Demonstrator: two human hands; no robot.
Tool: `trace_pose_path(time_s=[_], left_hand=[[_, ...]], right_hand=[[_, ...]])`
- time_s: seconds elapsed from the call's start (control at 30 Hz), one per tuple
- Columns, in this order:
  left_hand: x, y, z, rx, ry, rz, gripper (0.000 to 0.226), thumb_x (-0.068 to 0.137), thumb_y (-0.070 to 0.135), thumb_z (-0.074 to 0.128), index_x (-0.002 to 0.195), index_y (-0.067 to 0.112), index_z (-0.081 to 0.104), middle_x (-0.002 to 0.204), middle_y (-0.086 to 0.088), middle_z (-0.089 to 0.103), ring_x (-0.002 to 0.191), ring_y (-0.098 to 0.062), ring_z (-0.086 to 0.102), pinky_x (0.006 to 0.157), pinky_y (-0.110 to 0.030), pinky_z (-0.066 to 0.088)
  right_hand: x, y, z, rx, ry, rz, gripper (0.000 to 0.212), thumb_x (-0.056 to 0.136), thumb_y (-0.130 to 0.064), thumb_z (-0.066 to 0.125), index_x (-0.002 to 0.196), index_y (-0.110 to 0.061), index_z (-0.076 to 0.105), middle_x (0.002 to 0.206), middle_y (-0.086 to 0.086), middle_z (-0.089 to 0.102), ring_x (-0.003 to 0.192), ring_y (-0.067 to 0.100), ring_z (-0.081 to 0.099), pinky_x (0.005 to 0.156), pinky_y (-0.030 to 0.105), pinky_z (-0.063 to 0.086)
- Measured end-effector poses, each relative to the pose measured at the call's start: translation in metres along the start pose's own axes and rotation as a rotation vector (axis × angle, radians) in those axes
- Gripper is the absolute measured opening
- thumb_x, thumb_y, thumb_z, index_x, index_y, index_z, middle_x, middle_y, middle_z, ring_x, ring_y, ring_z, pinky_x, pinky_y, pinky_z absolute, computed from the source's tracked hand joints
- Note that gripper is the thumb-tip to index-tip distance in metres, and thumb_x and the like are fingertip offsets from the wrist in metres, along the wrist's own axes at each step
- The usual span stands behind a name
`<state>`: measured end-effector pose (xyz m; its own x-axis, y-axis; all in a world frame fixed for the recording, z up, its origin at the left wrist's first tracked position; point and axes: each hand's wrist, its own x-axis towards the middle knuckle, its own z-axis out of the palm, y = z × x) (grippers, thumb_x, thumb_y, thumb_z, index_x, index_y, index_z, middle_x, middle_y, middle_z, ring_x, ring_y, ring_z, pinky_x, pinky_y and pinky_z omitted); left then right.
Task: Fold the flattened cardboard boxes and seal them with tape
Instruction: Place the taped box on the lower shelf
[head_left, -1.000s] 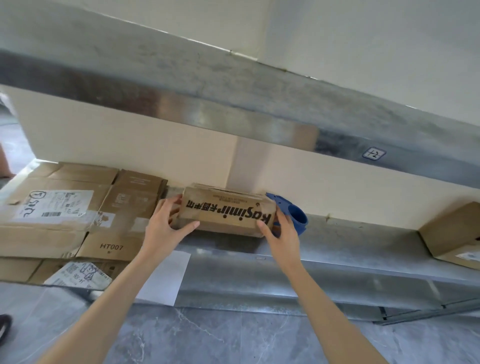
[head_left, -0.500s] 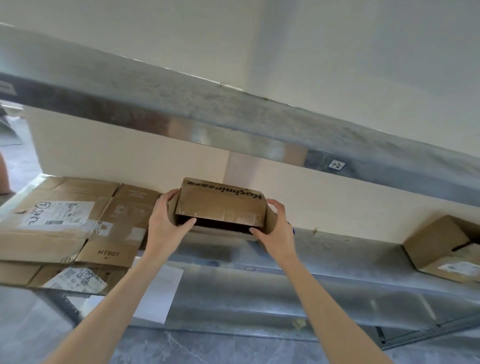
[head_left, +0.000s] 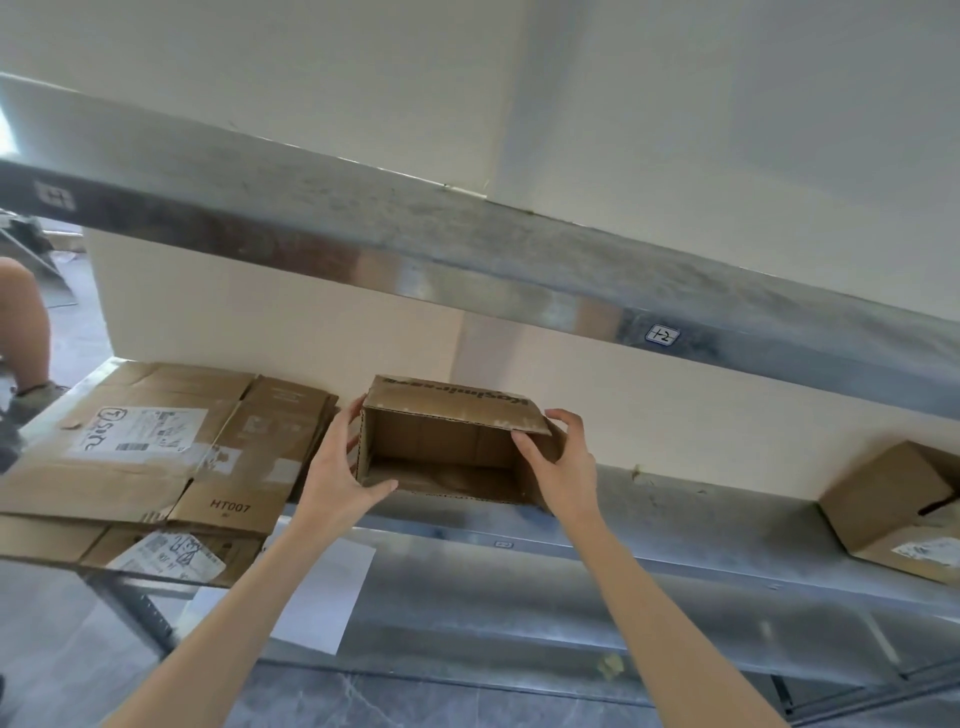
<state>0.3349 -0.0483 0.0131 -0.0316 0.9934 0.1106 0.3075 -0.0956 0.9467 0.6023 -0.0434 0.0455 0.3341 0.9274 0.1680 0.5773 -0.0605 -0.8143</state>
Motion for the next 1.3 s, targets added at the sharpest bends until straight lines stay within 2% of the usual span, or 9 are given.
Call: trace_pose_path(time_s=[0.2, 0.43, 0.57, 0.63, 0.77, 0.87, 1.0, 1.17, 1.3], left_hand=[[-0.013, -0.002, 0.0, 0.07, -0.056, -0.01, 0.121, 0.066, 0.009, 0.092, 0.158, 0.026, 0.014, 0.159, 0.005, 0.028, 0.14, -0.011, 0.03, 0.118, -0.046, 0.032], [-0.01, 0.004, 0.001, 0.025, -0.018, 0.043, 0.105, 0.071, 0.009, 0.089, 0.147, 0.024, 0.018, 0.153, 0.002, 0.03, 0.136, -0.018, 0.038, 0.113, -0.042, 0.039], [-0.002, 0.015, 0.007, 0.015, -0.015, 0.125, 0.096, 0.075, 0.015, 0.086, 0.141, 0.036, 0.019, 0.15, 0.009, 0.029, 0.13, -0.01, 0.037, 0.105, -0.026, 0.036], [0.001, 0.021, 0.015, 0.011, -0.018, 0.149, 0.095, 0.077, 0.019, 0.085, 0.142, 0.038, 0.02, 0.15, 0.011, 0.029, 0.132, -0.009, 0.036, 0.107, -0.028, 0.035], [0.007, 0.038, 0.038, 0.022, -0.049, 0.156, 0.097, 0.077, 0.026, 0.085, 0.15, 0.034, 0.021, 0.152, 0.008, 0.027, 0.131, -0.008, 0.035, 0.11, -0.039, 0.038], [0.008, 0.054, 0.066, 0.027, -0.083, 0.194, 0.096, 0.076, 0.029, 0.085, 0.144, 0.044, 0.019, 0.148, 0.013, 0.027, 0.123, 0.005, 0.036, 0.104, -0.022, 0.034], [0.001, 0.075, 0.117, -0.027, -0.146, 0.246, 0.091, 0.077, 0.024, 0.085, 0.142, 0.039, 0.024, 0.145, 0.019, 0.032, 0.12, 0.025, 0.034, 0.091, 0.001, 0.034], [-0.021, 0.105, 0.198, -0.091, -0.196, 0.249, 0.083, 0.079, 0.026, 0.082, 0.135, 0.052, 0.027, 0.127, 0.055, 0.032, 0.118, 0.027, 0.036, 0.09, -0.001, 0.036], [-0.036, 0.123, 0.263, -0.14, -0.209, 0.234, 0.079, 0.082, 0.024, 0.081, 0.142, 0.042, 0.033, 0.126, 0.053, 0.037, 0.12, 0.024, 0.04, 0.098, -0.007, 0.035]], right_hand=[[0.003, -0.013, 0.012, 0.004, 0.041, 0.126, 0.061, 0.083, -0.056, 0.071, 0.119, -0.015, 0.042, 0.089, 0.0, 0.062, 0.071, 0.011, 0.059, 0.053, 0.015, 0.035], [0.001, -0.01, 0.02, 0.042, -0.014, 0.059, 0.065, 0.084, -0.056, 0.069, 0.132, -0.018, 0.046, 0.118, -0.007, 0.06, 0.12, 0.017, 0.054, 0.092, 0.026, 0.043], [0.001, -0.008, 0.004, 0.141, -0.061, 0.048, 0.065, 0.083, -0.048, 0.074, 0.136, -0.025, 0.043, 0.115, -0.019, 0.053, 0.111, 0.004, 0.051, 0.092, 0.022, 0.043], [0.0, -0.002, -0.009, 0.215, -0.082, 0.027, 0.066, 0.085, -0.033, 0.078, 0.138, -0.026, 0.04, 0.122, -0.018, 0.053, 0.111, -0.002, 0.053, 0.094, 0.019, 0.045], [0.0, 0.012, -0.046, 0.253, -0.06, -0.004, 0.054, 0.091, -0.014, 0.071, 0.133, -0.028, 0.042, 0.125, -0.016, 0.054, 0.11, -0.008, 0.055, 0.09, 0.012, 0.048], [0.001, 0.028, -0.081, 0.28, -0.022, -0.023, 0.042, 0.096, -0.014, 0.064, 0.132, -0.027, 0.045, 0.126, -0.017, 0.054, 0.12, 0.008, 0.054, 0.093, 0.015, 0.05], [-0.001, 0.055, -0.134, 0.319, -0.002, -0.043, 0.038, 0.099, -0.016, 0.061, 0.133, -0.026, 0.047, 0.13, -0.015, 0.054, 0.125, 0.011, 0.052, 0.087, 0.007, 0.046], [-0.004, 0.099, -0.216, 0.3, -0.015, -0.055, 0.042, 0.098, -0.017, 0.062, 0.138, -0.022, 0.048, 0.135, -0.013, 0.055, 0.125, 0.005, 0.053, 0.104, 0.018, 0.043], [-0.001, 0.132, -0.276, 0.262, 0.008, -0.055, 0.045, 0.098, -0.018, 0.061, 0.141, -0.023, 0.046, 0.139, -0.012, 0.054, 0.127, 0.0, 0.05, 0.107, 0.021, 0.04]])
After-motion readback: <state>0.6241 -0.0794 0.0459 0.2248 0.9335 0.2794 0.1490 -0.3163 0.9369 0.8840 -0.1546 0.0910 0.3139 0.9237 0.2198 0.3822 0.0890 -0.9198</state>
